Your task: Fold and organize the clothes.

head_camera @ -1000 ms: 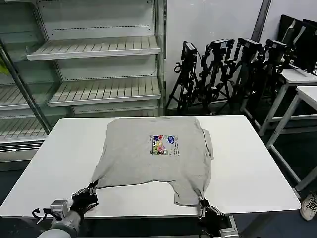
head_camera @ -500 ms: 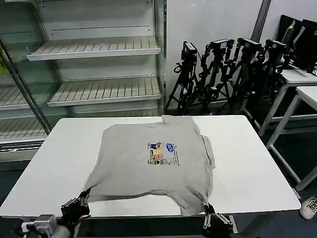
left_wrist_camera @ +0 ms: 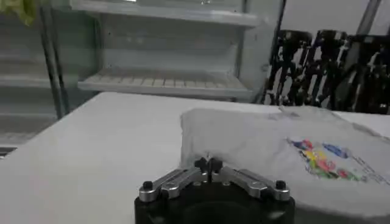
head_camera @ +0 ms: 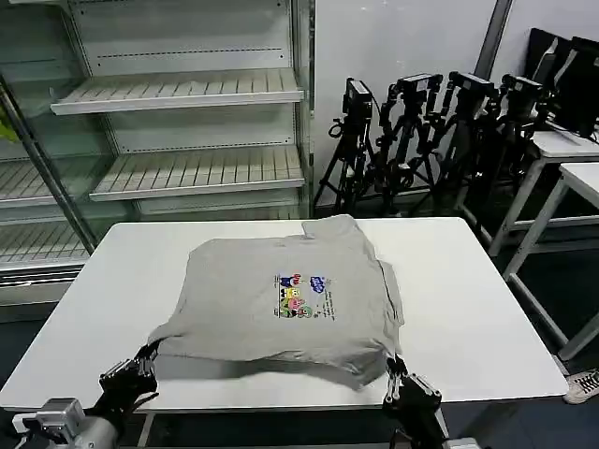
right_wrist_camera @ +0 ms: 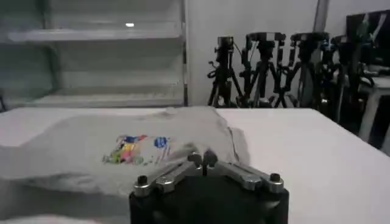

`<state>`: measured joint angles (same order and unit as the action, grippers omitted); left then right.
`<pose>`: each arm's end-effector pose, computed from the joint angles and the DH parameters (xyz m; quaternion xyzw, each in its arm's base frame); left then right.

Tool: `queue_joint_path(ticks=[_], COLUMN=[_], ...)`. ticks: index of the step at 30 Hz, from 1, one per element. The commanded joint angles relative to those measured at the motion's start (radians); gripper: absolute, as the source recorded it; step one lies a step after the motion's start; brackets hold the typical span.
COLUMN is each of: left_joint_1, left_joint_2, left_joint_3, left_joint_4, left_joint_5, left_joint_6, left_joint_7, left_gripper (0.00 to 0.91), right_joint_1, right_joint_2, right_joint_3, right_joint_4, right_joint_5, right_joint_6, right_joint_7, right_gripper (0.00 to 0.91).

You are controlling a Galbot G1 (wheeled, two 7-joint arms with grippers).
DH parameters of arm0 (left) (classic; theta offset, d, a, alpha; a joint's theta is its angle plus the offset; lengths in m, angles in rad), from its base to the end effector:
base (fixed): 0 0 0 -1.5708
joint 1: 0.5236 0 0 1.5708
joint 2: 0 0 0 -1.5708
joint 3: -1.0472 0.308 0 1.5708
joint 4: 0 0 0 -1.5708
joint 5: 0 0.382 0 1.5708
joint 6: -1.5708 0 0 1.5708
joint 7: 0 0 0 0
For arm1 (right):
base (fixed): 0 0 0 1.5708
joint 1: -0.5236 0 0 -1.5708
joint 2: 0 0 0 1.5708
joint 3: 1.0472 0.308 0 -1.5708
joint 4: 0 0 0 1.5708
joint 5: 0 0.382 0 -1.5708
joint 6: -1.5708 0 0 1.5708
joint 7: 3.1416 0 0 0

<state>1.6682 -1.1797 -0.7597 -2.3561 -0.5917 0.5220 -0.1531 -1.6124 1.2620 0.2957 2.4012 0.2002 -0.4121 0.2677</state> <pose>0.2072 0.0729 -0.1617 -0.0057 -0.9839 0.0379 0.1746 0.1892 0.0476 -0.1703 0.0695 -0.9916 0.0026 0.1086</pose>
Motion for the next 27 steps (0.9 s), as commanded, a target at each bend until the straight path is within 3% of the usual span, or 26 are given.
queue_joint_path(ticks=[1, 12, 23, 26, 27], left_joint_1=[-0.094, -0.317, -0.422, -0.436, -0.439], left_joint_2=[0.047, 0.114, 0.098, 0.089, 0.086], left_joint_3=[0.042, 0.14, 0.237, 0.25, 0.255], left_joint_4=[0.07, 0.272, 0.404, 0.418, 0.42], left_joint_5=[-0.003, 0.018, 0.168, 0.179, 0.186], left_joint_6=[-0.013, -0.007, -0.007, -0.007, -0.007], left_joint_7=[-0.003, -0.027, -0.016, -0.022, -0.022], left_gripper=[0.02, 0.02, 0.02, 0.121, 0.272], right_joint_1=[0.164, 0.447, 0.615, 0.655, 0.666], right_joint_2=[-0.006, -0.052, -0.03, -0.025, -0.023], right_joint_3=[0.006, -0.037, -0.09, -0.109, -0.116], right_joint_4=[-0.061, -0.264, -0.443, -0.49, -0.502], right_joint_5=[0.044, 0.117, 0.115, 0.108, 0.104], right_joint_6=[-0.015, -0.076, -0.091, -0.092, -0.092], right_joint_7=[0.001, 0.007, -0.001, -0.001, -0.001], right_gripper=[0.0, 0.0, 0.0, 0.0, 0.0])
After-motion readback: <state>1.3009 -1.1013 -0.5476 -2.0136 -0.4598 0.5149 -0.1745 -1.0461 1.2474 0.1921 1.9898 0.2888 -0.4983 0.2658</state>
